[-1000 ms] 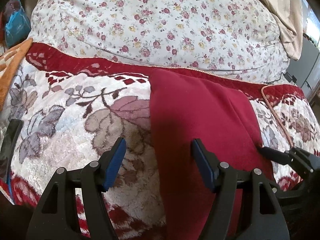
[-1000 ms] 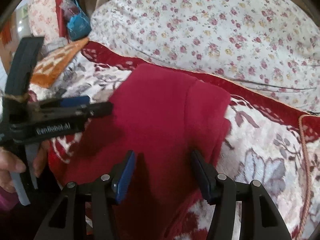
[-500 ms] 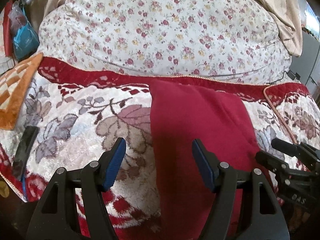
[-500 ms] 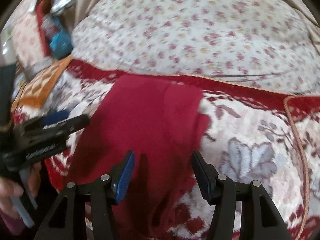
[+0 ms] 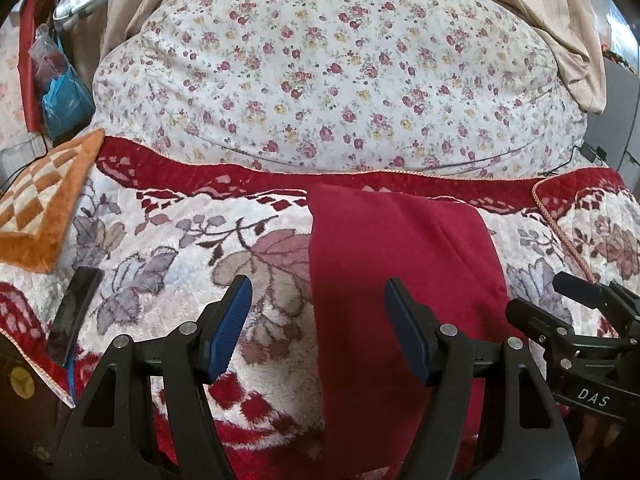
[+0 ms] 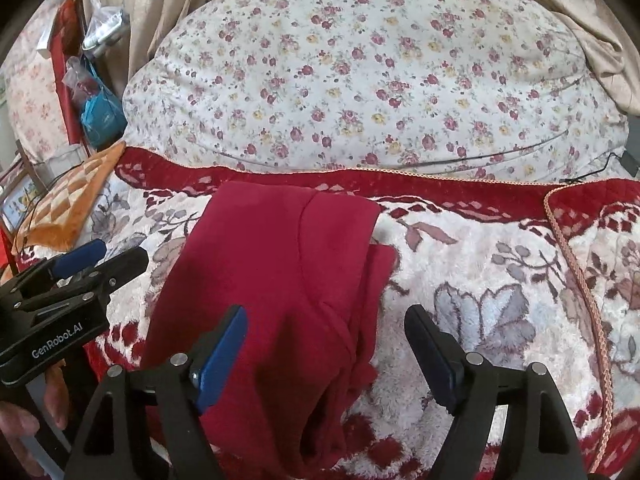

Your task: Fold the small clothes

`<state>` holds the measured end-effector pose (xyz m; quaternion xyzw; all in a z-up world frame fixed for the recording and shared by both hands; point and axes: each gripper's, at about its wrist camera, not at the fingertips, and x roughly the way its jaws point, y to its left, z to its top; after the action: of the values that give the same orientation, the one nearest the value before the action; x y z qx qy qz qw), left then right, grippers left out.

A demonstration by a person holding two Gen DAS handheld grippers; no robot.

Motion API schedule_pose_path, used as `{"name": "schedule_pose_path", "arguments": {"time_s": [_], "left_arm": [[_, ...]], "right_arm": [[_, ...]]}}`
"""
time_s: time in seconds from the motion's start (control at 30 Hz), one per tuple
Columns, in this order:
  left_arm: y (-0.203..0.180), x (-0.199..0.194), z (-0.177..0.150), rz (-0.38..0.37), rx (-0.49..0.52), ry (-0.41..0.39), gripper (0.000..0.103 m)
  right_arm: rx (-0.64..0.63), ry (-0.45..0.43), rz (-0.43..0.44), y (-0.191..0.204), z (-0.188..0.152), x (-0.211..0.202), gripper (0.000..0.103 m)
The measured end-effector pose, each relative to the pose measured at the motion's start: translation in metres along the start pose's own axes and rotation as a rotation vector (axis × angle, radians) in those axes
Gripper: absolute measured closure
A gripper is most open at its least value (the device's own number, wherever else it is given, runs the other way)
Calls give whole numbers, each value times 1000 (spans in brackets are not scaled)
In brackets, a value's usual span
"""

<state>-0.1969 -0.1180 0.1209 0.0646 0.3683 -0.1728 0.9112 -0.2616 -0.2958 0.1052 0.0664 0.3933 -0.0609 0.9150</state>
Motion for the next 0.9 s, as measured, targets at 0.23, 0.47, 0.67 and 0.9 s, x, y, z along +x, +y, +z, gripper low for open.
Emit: {"name": "schedule_pose_path", "arguments": {"time_s": [0.23, 0.47, 0.67, 0.9], "left_arm": [[5, 2, 0, -31, -33, -16, 34], [5, 2, 0, -57, -29, -40, 19], [6, 11, 0, -44, -31, 5, 18], [8, 15, -2, 5, -24, 11, 18]], "right_arm": [[21, 6, -7, -7, 1, 5, 20], [20, 28, 2, -6, -1, 12, 20], [27, 36, 6, -9, -1, 15, 20], [30, 43, 3, -12, -2, 19, 20]]}}
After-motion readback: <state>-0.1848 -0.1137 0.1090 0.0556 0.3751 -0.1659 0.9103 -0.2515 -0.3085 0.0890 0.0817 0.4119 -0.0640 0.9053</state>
